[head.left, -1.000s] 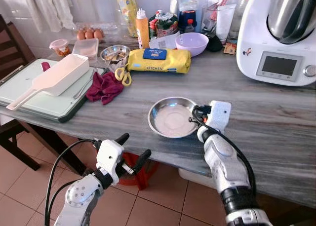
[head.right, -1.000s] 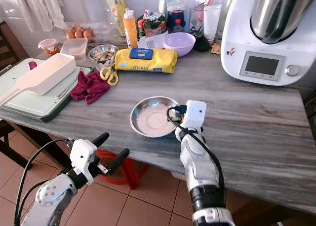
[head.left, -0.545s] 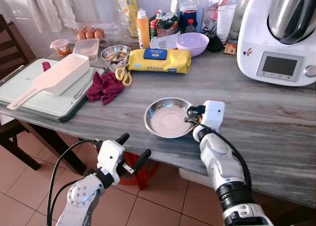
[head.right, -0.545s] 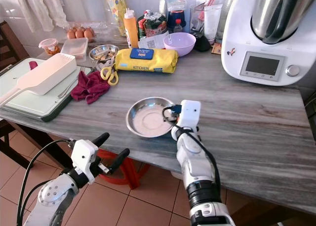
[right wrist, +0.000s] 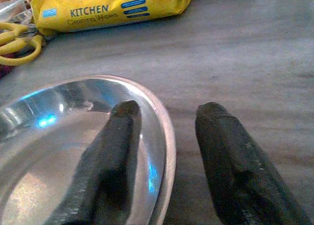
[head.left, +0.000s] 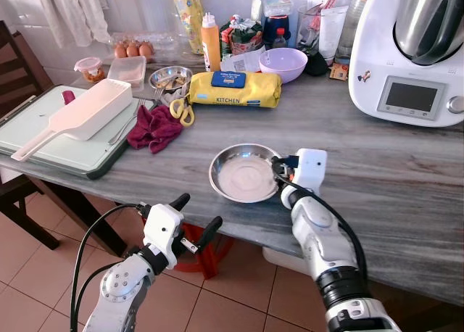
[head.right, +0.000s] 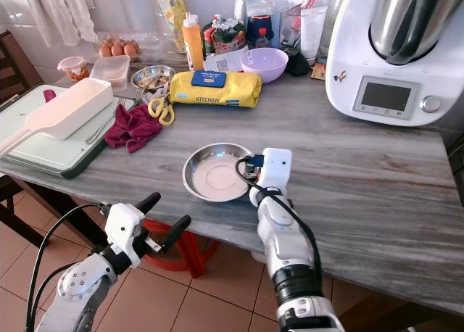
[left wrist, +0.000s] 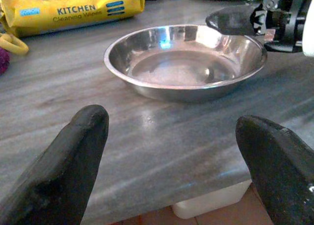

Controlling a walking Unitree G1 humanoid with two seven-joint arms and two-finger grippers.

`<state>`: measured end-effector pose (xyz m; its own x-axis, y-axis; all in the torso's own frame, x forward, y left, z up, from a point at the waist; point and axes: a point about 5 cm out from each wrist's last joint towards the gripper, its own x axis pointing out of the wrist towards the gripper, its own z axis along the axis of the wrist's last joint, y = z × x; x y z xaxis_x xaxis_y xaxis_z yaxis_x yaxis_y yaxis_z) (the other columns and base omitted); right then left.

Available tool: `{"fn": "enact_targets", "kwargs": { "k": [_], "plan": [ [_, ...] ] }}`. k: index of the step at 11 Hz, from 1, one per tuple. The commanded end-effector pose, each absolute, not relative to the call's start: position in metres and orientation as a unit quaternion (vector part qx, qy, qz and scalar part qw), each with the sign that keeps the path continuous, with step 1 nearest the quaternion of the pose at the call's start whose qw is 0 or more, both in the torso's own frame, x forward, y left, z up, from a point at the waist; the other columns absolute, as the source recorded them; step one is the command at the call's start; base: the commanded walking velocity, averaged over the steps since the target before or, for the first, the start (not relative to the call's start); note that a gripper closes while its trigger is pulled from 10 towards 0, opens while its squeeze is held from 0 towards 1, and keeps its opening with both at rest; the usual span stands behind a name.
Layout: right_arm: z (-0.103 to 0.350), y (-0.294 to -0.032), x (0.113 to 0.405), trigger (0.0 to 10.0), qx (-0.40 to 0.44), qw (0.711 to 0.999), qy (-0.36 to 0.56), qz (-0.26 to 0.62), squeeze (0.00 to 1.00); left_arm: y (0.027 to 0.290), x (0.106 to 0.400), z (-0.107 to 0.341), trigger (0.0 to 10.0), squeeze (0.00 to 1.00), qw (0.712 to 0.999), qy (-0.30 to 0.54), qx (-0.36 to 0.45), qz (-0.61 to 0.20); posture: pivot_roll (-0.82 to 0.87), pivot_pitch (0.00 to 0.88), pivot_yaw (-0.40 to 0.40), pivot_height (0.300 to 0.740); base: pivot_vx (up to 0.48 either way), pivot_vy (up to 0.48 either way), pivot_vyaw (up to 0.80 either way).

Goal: Setting the table

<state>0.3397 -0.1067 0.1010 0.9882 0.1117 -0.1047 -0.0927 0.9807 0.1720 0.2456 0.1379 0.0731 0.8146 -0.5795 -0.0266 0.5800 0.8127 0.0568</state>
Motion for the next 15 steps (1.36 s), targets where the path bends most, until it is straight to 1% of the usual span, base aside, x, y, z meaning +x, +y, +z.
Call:
{"fn": "enact_targets", "kwargs": {
  "k": [1, 4, 6, 8, 10, 11, 13, 15],
  "plan": [
    [0.1, -0.104, 0.338, 10.0, 0.089, 0.993, 0.059, 0.055, 1.0, 0.139, 0.247, 0.076, 10.0, 0.0, 0.952, 0.002, 0.038, -0.303, 0.0, 0.032, 0.075, 0.74, 0.0, 0.0, 0.0],
    [0.113, -0.112, 0.336, 10.0, 0.077, 0.996, 0.012, 0.05, 1.0, 0.139, 0.249, 0.078, 10.0, 0.0, 0.951, 0.001, 0.041, -0.305, 0.0, 0.031, 0.081, 0.74, 0.0, 0.0, 0.0],
    [0.125, -0.119, 0.335, 10.0, 0.084, 0.995, -0.023, 0.043, 1.0, 0.138, 0.249, 0.084, 10.0, 0.0, 0.951, -0.006, 0.041, -0.306, 0.0, 0.031, 0.081, 0.74, 0.0, 0.0, 0.0],
    [0.142, -0.118, 0.327, 10.0, 0.052, 0.994, -0.061, 0.07, 1.0, 0.136, 0.248, 0.089, 10.0, 0.0, 0.951, -0.01, 0.039, -0.306, 0.0, 0.044, 0.074, 0.74, 0.0, 0.0, 0.0],
    [0.139, -0.118, 0.317, 10.0, 0.052, 0.994, -0.055, 0.084, 1.0, 0.14, 0.248, 0.09, 10.0, 0.0, 0.959, -0.014, 0.05, -0.278, -0.01, 0.052, 0.073, 0.74, 0.0, 0.0, 0.0],
    [0.137, -0.118, 0.31, 10.0, 0.032, 0.993, -0.054, 0.097, 1.0, 0.148, 0.259, 0.09, 10.0, 0.0, 0.973, -0.01, 0.074, -0.219, -0.01, 0.056, 0.069, 0.74, 0.0, 0.0, 0.0],
    [0.138, -0.121, 0.294, 10.0, -0.005, 0.991, -0.059, 0.119, 1.0, 0.16, 0.274, 0.097, 10.0, 0.0, 0.988, -0.02, 0.093, -0.123, -0.02, 0.069, 0.067, 0.74, 0.0, 0.0, 0.0],
    [0.136, -0.126, 0.286, 10.0, -0.016, 0.991, -0.055, 0.118, 1.0, 0.165, 0.278, 0.099, 10.0, 0.0, 0.991, -0.022, 0.102, -0.084, -0.03, 0.074, 0.067, 0.74, 0.0, 0.0, 0.0]
  ]
}}
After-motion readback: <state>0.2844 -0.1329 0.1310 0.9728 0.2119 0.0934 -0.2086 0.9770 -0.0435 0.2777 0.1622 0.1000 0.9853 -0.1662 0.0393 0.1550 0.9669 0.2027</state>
